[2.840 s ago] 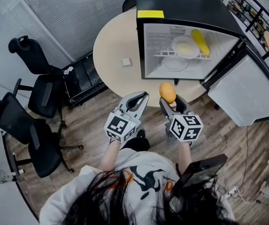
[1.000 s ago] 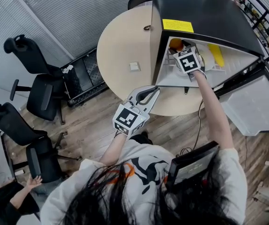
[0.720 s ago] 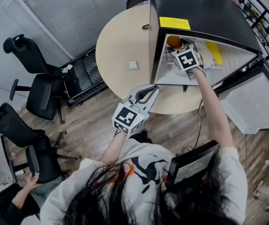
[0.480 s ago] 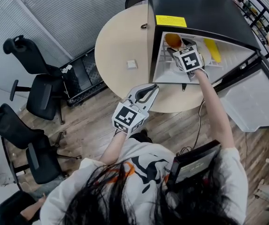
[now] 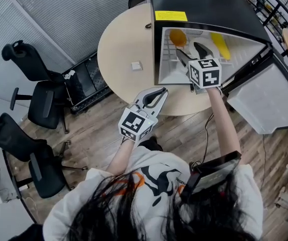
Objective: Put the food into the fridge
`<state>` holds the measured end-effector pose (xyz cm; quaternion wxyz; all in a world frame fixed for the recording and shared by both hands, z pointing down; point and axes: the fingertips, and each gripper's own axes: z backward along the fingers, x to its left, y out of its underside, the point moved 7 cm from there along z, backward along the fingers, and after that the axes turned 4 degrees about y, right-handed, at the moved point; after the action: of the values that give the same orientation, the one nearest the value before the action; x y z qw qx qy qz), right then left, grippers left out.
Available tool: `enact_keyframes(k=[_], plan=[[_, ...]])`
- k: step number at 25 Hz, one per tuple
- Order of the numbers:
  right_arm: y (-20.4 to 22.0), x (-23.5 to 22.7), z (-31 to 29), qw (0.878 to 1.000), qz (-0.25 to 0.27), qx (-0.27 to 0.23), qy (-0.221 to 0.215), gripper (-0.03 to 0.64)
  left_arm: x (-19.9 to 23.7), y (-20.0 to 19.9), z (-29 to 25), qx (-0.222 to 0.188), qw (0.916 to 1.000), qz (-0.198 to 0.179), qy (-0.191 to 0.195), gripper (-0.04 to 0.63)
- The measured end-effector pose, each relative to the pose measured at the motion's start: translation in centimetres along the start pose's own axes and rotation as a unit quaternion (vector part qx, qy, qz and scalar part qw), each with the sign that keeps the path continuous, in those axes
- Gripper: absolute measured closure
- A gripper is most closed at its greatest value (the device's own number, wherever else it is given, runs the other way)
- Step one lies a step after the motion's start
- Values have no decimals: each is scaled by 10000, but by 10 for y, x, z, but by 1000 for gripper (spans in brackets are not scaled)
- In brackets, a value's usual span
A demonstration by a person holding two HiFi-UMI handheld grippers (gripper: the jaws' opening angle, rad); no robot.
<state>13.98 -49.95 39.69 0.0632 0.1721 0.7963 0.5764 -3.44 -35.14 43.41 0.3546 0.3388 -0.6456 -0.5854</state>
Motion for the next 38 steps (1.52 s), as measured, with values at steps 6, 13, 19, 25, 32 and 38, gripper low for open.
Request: enact_keyframes(k=[6, 13, 19, 25, 32, 38], plan=[[38, 14, 60, 9965, -773, -322, 42, 287, -13, 1, 2, -3, 10000, 0, 14, 580], [82, 30, 130, 9810, -1904, -371, 19, 295, -36, 1, 6, 21, 10000, -3, 62, 580], [106, 36, 184, 9639, -2534, -615, 536, 537, -67, 5, 11, 66, 9999, 3, 130, 580], [127, 53, 226, 9639, -2586, -473, 416, 537, -107, 9, 20, 114, 9997, 10, 206, 580], [148, 83, 282, 9706, -2368, -361, 240, 537, -160, 23, 44, 224, 9995, 134, 167, 580], [180, 113, 333, 9722, -2337, -156, 62, 551, -215, 43, 71, 384, 9988, 251, 150, 580]])
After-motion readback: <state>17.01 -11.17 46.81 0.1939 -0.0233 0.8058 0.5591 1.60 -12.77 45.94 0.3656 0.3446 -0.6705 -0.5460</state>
